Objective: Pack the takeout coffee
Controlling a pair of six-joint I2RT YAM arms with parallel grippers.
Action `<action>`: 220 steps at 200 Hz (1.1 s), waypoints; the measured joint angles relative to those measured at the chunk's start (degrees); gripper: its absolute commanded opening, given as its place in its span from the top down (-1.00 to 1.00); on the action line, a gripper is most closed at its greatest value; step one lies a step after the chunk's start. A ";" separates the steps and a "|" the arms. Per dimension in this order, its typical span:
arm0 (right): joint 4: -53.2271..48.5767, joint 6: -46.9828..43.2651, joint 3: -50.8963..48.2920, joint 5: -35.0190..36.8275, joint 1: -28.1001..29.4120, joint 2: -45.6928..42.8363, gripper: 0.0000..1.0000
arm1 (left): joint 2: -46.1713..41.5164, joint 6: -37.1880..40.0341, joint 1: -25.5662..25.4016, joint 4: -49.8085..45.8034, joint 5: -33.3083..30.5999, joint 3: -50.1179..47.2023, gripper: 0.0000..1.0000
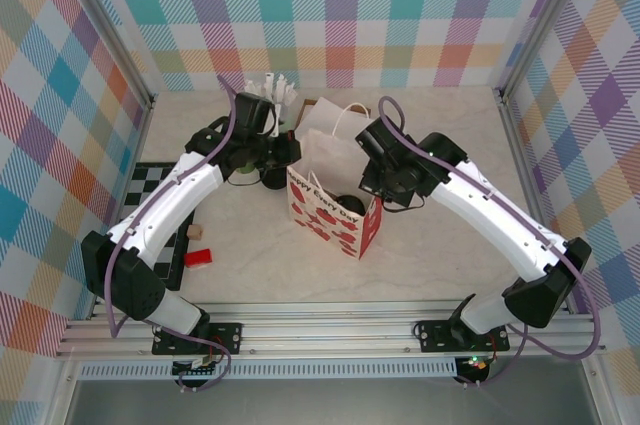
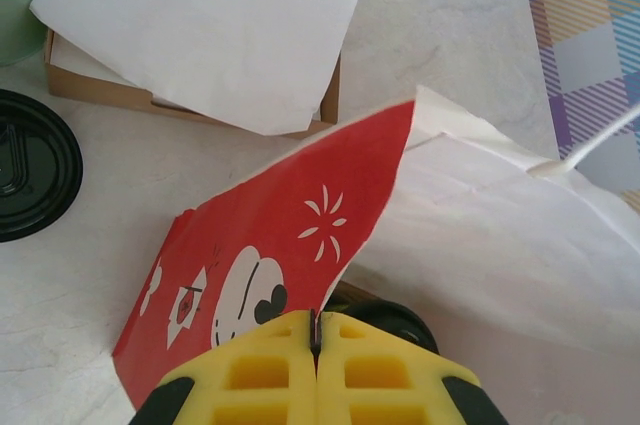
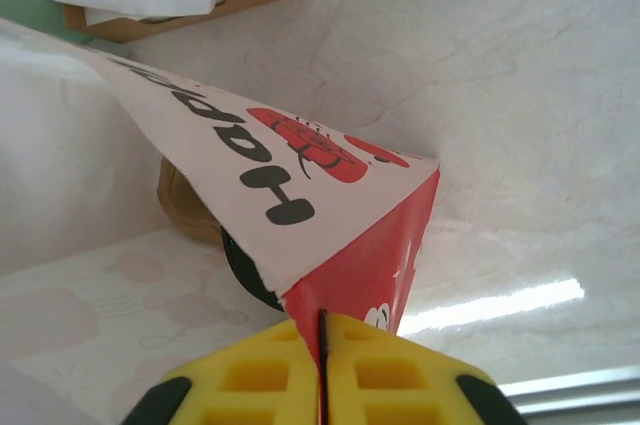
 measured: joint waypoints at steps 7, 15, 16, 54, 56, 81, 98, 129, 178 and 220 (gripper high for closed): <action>0.02 -1.05 0.81 0.07 -0.37 0.55 0.90 | 0.02 0.00 -0.20 -0.26 -0.22 0.11 1.00; 0.04 -2.27 1.70 0.22 -0.83 1.20 0.91 | 0.00 -0.04 -0.35 -0.39 -0.55 0.26 1.00; 0.04 -2.51 1.84 0.22 -0.92 1.31 0.92 | 0.02 -0.07 -0.35 -0.39 -0.57 0.28 1.00; 1.73 -9.90 4.07 -0.79 -3.91 4.09 0.95 | 0.00 -1.31 -0.85 -1.44 -2.47 0.94 1.00; 1.88 -10.54 4.11 -1.05 -4.20 4.22 0.96 | 0.02 -1.36 -0.85 -1.49 -2.54 0.96 1.00; 2.60 -16.61 6.27 -3.32 -7.65 6.91 0.99 | 0.00 -2.86 -1.31 -1.75 -3.76 1.01 1.00; 3.21 -21.20 8.17 -5.62 -10.27 9.07 0.91 | 0.00 -4.55 -2.03 -1.75 -4.87 1.01 1.00; 3.15 -29.27 12.20 -9.40 -13.53 12.50 0.91 | -0.04 -8.59 -4.17 -1.66 -7.52 1.01 1.00; 2.25 -37.77 17.79 -13.70 -15.91 17.18 0.85 | -0.79 -13.27 -4.85 -1.68 -12.31 0.79 0.93; 1.11 -40.65 20.94 -15.69 -16.83 19.71 0.84 | -1.01 -14.51 -4.85 -2.19 -15.10 0.79 0.80</action>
